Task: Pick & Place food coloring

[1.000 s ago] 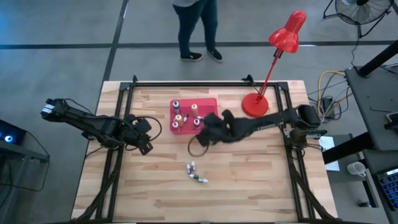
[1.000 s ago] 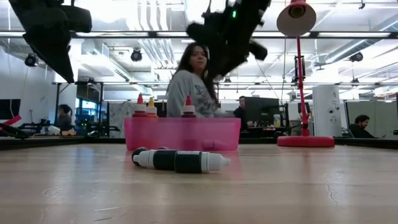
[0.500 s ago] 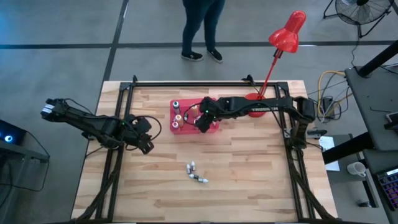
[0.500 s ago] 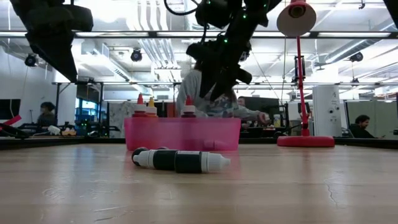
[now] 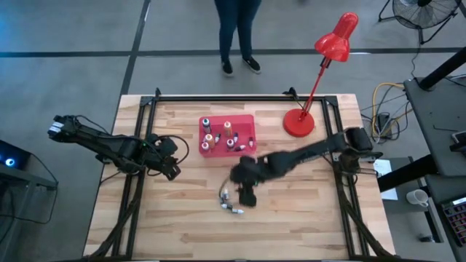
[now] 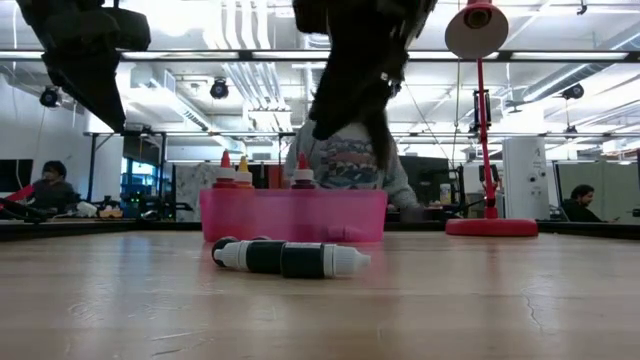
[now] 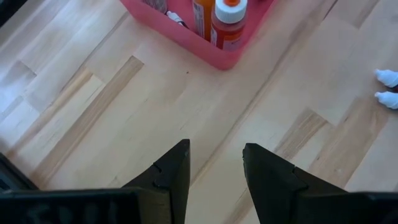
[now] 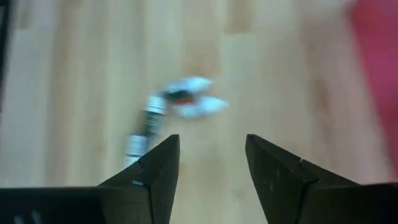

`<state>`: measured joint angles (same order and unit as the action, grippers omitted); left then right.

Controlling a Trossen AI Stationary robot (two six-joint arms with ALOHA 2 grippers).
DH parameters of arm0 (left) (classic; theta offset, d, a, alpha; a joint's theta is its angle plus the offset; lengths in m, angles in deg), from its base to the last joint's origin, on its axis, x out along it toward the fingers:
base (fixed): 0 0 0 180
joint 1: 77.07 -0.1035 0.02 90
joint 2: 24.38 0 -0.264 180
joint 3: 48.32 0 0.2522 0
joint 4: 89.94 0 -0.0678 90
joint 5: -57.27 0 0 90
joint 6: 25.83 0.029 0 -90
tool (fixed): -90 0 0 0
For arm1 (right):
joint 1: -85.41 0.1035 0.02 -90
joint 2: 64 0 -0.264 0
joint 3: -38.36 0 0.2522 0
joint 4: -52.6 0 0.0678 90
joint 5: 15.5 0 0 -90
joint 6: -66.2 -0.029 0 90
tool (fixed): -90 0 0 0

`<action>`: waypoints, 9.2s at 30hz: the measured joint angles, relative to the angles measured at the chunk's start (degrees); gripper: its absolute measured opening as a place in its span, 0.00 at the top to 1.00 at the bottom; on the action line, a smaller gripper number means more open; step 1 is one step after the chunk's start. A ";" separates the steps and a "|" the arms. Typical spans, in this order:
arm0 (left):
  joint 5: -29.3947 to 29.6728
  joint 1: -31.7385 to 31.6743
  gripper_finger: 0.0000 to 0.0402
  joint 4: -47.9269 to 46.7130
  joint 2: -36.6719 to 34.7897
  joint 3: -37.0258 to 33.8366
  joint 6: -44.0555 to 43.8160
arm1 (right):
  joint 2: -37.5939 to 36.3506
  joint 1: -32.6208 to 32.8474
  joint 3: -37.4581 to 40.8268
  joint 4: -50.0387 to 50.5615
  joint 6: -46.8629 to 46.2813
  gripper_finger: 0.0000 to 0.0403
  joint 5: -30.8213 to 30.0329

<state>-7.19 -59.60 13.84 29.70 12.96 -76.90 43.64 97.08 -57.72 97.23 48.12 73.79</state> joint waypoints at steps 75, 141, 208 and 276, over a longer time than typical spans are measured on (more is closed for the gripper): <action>-0.85 0.00 0.70 2.45 0.09 0.00 -0.17 | 11.56 9.99 0.24 -5.72 -15.13 0.87 -8.81; -1.03 0.01 0.70 2.86 0.11 -0.02 1.62 | 18.96 8.68 -6.04 -10.17 -8.49 0.61 -5.99; -1.06 0.02 0.70 3.33 0.13 -0.02 1.51 | -4.12 -18.74 -4.36 8.43 5.94 0.56 -0.73; -0.30 0.00 0.70 4.66 0.13 -0.02 3.59 | -2.81 31.20 22.84 19.79 -35.54 0.49 14.40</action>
<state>-7.49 -59.59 18.50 29.83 12.94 -73.31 40.83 128.28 -34.88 117.02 12.58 88.20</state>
